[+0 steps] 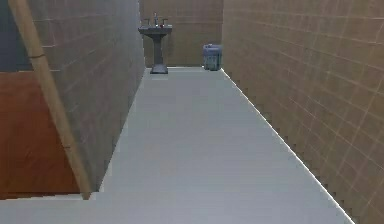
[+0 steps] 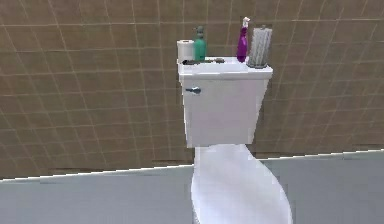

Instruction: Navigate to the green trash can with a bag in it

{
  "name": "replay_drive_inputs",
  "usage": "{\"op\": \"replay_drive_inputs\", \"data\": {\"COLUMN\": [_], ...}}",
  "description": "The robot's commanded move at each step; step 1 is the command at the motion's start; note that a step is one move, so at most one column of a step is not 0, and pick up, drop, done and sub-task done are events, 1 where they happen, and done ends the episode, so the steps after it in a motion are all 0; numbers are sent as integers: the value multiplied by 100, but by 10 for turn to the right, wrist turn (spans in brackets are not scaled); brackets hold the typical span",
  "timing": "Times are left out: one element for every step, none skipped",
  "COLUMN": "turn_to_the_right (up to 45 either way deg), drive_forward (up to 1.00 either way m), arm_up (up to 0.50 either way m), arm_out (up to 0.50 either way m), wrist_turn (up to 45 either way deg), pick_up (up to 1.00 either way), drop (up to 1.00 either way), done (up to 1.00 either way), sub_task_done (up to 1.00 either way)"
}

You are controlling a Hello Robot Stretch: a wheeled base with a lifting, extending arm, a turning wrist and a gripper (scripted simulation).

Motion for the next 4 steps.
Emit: {"op": "replay_drive_inputs", "data": {"turn_to_the_right": [0, 0, 0, 0], "drive_forward": [100, 100, 100, 100], "arm_up": [0, 0, 0, 0], "arm_out": [0, 0, 0, 0], "wrist_turn": [0, 0, 0, 0], "pick_up": [0, 0, 0, 0], "drop": [0, 0, 0, 0], "done": [0, 0, 0, 0], "sub_task_done": [0, 0, 0, 0]}}
